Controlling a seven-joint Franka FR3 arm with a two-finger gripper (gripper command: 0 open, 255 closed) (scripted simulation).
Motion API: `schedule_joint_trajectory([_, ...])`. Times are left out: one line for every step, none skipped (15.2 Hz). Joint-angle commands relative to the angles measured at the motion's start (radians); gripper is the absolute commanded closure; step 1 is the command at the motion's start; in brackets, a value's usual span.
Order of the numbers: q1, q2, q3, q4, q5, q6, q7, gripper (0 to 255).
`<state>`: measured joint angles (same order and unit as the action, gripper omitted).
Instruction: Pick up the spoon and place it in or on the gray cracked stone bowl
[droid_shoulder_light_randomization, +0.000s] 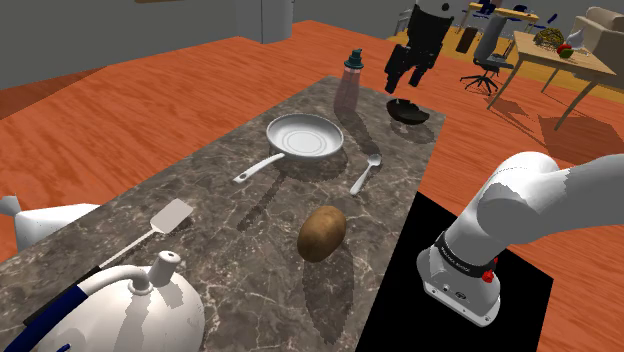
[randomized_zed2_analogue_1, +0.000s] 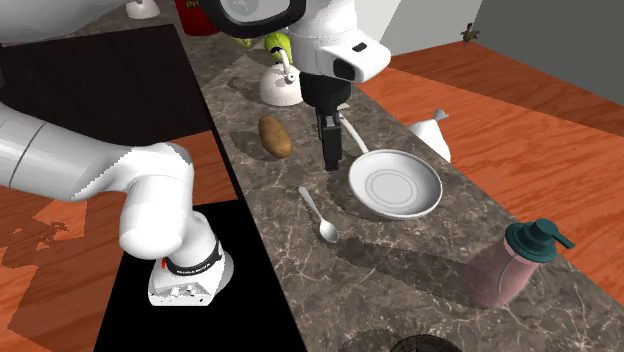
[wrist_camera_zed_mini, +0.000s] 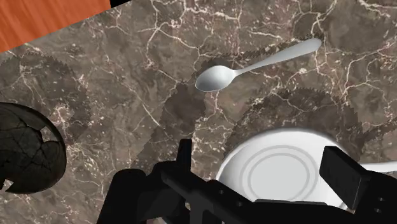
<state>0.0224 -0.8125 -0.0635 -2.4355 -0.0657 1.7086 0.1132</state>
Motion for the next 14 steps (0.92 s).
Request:
schedule_joint_trajectory([0.0, 0.0, 0.0, 0.0, 0.0, 0.0, 0.0, 0])
schedule_joint_trajectory([0.005, 0.011, -0.011, -0.022, -0.004, 0.018, -0.024, 0])
schedule_joint_trajectory([0.011, 0.023, -0.023, -0.044, -0.008, 0.037, -0.048, 0])
schedule_joint_trajectory([0.016, 0.037, -0.034, -0.065, -0.013, 0.055, -0.072, 0])
schedule_joint_trajectory([0.021, 0.051, -0.046, -0.085, -0.018, 0.074, -0.096, 0])
schedule_joint_trajectory([0.025, 0.066, -0.057, -0.105, -0.023, 0.094, -0.12, 0])
schedule_joint_trajectory([0.03, 0.083, -0.069, -0.124, -0.028, 0.114, -0.144, 0])
schedule_joint_trajectory([0.034, 0.101, -0.08, -0.142, -0.033, 0.134, -0.168, 0])
schedule_joint_trajectory([0.039, 0.12, -0.091, -0.159, -0.038, 0.155, -0.192, 0])
schedule_joint_trajectory([0.043, 0.14, -0.102, -0.176, -0.044, 0.176, -0.216, 0])
schedule_joint_trajectory([0.047, 0.162, -0.113, -0.192, -0.049, 0.198, -0.239, 0])
schedule_joint_trajectory([0.051, 0.185, -0.124, -0.207, -0.055, 0.22, -0.263, 0])
schedule_joint_trajectory([0.055, 0.209, -0.135, -0.221, -0.061, 0.243, -0.287, 0])
schedule_joint_trajectory([0.059, 0.235, -0.146, -0.234, -0.066, 0.266, -0.311, 0])
